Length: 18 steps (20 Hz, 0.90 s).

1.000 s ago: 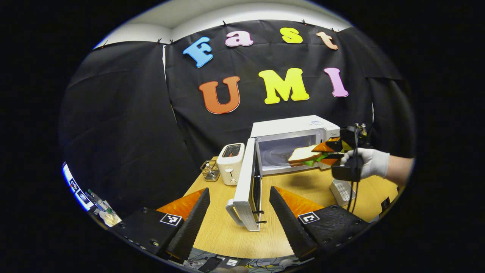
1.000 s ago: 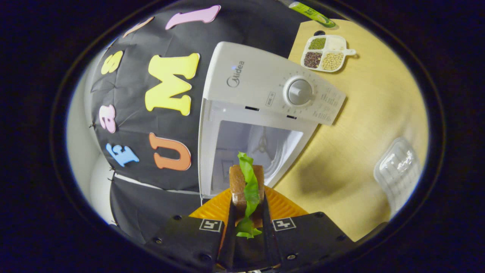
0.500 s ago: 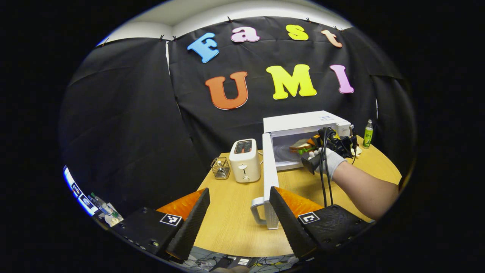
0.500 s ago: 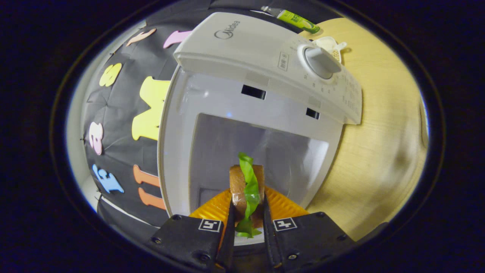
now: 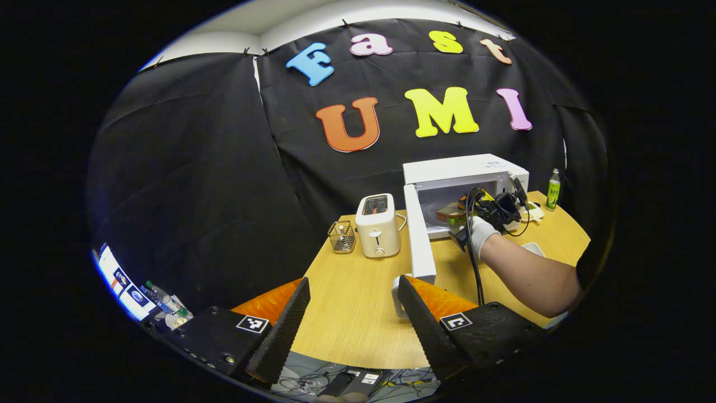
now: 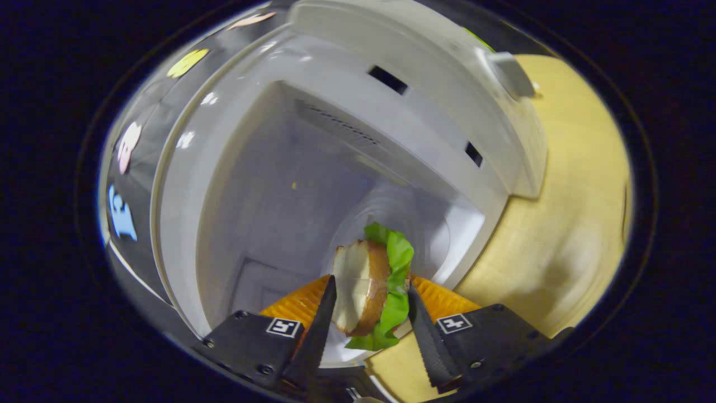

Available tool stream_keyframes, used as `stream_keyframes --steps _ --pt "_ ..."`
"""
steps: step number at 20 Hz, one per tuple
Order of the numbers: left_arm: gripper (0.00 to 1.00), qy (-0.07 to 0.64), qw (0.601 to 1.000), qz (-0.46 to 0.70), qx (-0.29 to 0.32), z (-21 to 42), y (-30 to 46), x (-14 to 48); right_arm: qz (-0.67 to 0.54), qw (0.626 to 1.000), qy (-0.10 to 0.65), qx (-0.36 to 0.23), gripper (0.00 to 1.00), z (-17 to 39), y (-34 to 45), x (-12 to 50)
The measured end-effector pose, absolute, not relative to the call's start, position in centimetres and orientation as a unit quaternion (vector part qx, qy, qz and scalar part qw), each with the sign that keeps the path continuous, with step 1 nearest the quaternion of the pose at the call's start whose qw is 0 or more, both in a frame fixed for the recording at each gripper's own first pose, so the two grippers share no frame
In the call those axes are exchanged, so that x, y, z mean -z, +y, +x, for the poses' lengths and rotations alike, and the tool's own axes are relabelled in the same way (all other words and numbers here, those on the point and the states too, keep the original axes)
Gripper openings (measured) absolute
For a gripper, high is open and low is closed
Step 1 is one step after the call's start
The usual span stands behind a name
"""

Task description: Open the microwave oven with the left hand, put the food in, and close the microwave oven.

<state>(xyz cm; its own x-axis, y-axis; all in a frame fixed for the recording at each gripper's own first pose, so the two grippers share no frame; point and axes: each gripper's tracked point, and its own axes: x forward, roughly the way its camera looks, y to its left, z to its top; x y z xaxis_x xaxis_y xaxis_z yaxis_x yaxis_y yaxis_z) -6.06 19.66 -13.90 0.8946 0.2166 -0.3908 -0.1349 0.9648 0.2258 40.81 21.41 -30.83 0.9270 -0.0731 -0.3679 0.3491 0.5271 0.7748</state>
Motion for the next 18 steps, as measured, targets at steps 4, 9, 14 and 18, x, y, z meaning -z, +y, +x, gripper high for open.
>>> stream_keyframes --steps 4,9,14,18 --pt "0.95 0.202 0.972 0.095 -0.078 -5.3 18.7 14.3 0.357 0.914 0.154 0.118 0.99 39.5 20.0 29.2" --pt "0.95 0.183 0.976 0.093 -0.071 -4.9 18.1 13.8 0.326 0.928 0.154 0.093 0.90 37.4 19.3 26.5" --pt "0.95 0.160 0.981 0.087 -0.068 -4.4 18.1 13.0 0.279 0.948 0.149 0.043 1.00 33.3 19.0 22.6" --pt "0.95 0.135 0.986 0.078 -0.061 -3.6 17.6 12.1 0.242 0.961 0.130 0.014 1.00 29.1 16.3 18.0"
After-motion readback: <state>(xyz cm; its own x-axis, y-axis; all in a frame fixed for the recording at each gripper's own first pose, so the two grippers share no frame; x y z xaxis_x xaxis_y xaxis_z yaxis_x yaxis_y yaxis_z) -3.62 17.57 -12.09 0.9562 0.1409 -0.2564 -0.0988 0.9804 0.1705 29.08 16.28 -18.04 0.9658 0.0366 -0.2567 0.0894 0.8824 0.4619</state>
